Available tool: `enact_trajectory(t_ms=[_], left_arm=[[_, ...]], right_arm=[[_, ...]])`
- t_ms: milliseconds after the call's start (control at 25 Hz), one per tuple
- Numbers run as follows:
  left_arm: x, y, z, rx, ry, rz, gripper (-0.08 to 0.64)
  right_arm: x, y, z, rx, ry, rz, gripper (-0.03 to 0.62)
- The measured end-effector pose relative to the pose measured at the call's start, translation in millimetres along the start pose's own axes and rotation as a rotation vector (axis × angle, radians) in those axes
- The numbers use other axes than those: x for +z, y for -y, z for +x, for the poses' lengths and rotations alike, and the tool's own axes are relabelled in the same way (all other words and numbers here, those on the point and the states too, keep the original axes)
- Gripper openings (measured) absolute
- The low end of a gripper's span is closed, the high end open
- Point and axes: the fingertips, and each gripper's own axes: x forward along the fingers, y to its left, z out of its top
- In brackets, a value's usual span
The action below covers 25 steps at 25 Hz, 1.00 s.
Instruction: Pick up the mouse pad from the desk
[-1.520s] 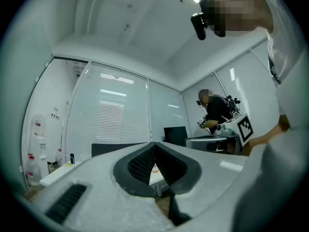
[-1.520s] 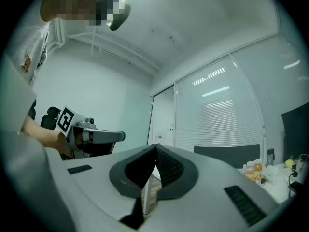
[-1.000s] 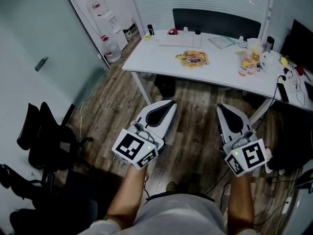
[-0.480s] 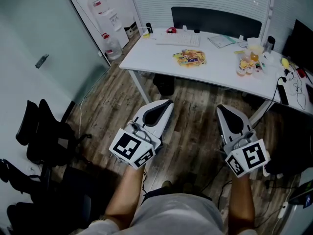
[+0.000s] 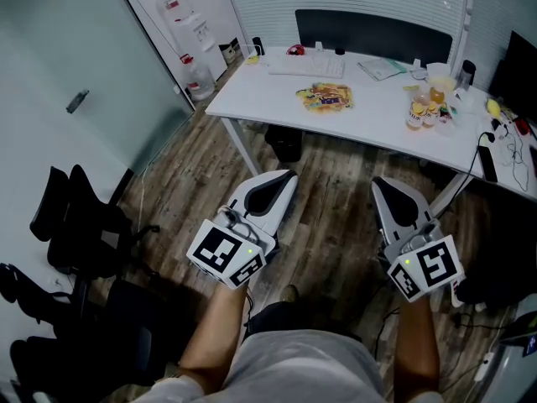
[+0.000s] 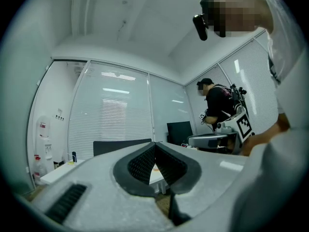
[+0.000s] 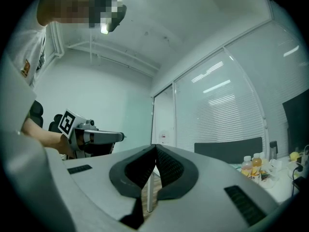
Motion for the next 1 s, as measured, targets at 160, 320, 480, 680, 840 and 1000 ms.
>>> enact_trajectory(t_ms=[160,320,480,680,840,1000], left_arm=[[2.2,-3.2,5.9,0.005,0.008,0.008,0.015],[-1.3,-10.2,10.5,0.007,0.013,0.003,0.015],[-5.9,-21.4,21.0,-0.002,0.019,-0.003,0.015],[-11.9,-47.7,39.2,-0.008,0.029,-0.009,0.015],[-19.5,-78.8,55.9,-0.01,0.033,-0.019,0.015],[-26.2,-114.7,72.6,-0.022,0.035,-0.027,0.015]], right_arm=[[-0.1,7.5,1.0,-0.001,0.005,0.0,0.012],[-4.0,12.4,5.7,-0.006,0.0,-0.004,0.012],[-8.4,20.1,16.6,-0.014,-0.008,-0.01,0.012],[-14.4,37.1,41.4,-0.027,-0.017,-0.017,0.012],[-21.2,50.5,70.5,-0.036,-0.028,-0.026,0.012],[-28.0,63.1,105.5,-0.052,-0.042,-0.031,0.012]])
